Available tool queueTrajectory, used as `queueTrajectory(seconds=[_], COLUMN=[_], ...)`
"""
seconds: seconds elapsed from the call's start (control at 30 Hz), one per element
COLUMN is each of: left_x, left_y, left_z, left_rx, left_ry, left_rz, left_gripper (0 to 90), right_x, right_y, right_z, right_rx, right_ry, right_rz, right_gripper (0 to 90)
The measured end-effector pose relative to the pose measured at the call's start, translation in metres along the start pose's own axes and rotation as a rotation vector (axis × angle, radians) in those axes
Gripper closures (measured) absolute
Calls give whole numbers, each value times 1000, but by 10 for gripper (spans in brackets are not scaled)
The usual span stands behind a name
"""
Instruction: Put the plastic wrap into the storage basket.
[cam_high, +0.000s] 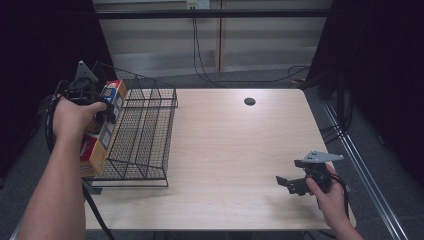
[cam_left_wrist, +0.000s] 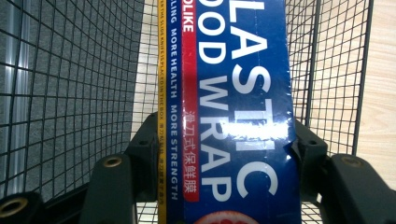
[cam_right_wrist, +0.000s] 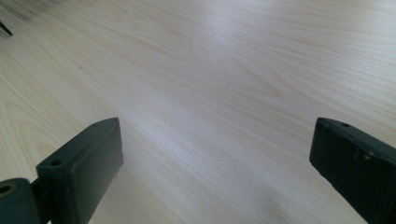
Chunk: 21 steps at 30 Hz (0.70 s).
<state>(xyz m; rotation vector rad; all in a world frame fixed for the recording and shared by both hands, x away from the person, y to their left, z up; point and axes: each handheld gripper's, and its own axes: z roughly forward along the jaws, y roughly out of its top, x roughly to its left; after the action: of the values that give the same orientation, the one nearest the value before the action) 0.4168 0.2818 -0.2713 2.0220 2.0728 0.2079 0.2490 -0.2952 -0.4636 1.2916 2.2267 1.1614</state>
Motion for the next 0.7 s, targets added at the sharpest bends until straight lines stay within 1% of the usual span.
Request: queueTrajectory(seconds=[0.03,0.07,0.1,0.2,0.23,0.27,0.3,0.33,0.37,0.4,0.43,0.5,0.53,0.57,0.6,0.63,0.67,0.7], left_x=[1,0,0,2,1,1,3,2,2,2,2,3,2,3,3,3,2,2], left_y=[0,0,1,1,1,2,2,2,2,3,3,4,5,5,5,6,6,6], left_z=[0,1,2,4,5,6,6,7,7,8,8,9,11,11,12,13,14,15], left_rx=[0,-2,-2,5,5,3,6,4,6,5,3,6,4,4,12,13,8,10], left_ry=[1,-5,0,3,2,3,6,-1,3,5,14,15,11,13,10,18,17,15], left_rz=[1,-21,-14,-12,-27,-19,-3,-24,-19,-25,-19,-18,-28,-20,-24,-17,-27,-27], left_gripper=[424,424,424,423,423,423,423,423,423,423,422,422,422,422,422,422,422,421], right_x=[0,0,0,0,0,0,0,0,0,0,0,0,0,0,0,0,0,0], right_y=[0,0,0,0,0,0,0,0,0,0,0,0,0,0,0,0,0,0], right_z=[0,0,0,0,0,0,0,0,0,0,0,1,1,1,1,1,0,0], right_rx=[0,1,-1,-1,-1,-1,0,0,0,-1,0,0,1,-1,1,1,0,-1], right_ry=[-1,-2,-5,-3,-2,-1,-2,-2,-1,-4,-3,-2,-2,-1,-2,-2,-4,-4], right_rz=[-1,-1,-2,-3,-2,0,1,2,0,-2,-1,-1,-1,-3,-2,-1,-1,-1], right_gripper=[27,27,27,27,27,27,27,27,27,27,27,27,27,27,27,27,27,27])
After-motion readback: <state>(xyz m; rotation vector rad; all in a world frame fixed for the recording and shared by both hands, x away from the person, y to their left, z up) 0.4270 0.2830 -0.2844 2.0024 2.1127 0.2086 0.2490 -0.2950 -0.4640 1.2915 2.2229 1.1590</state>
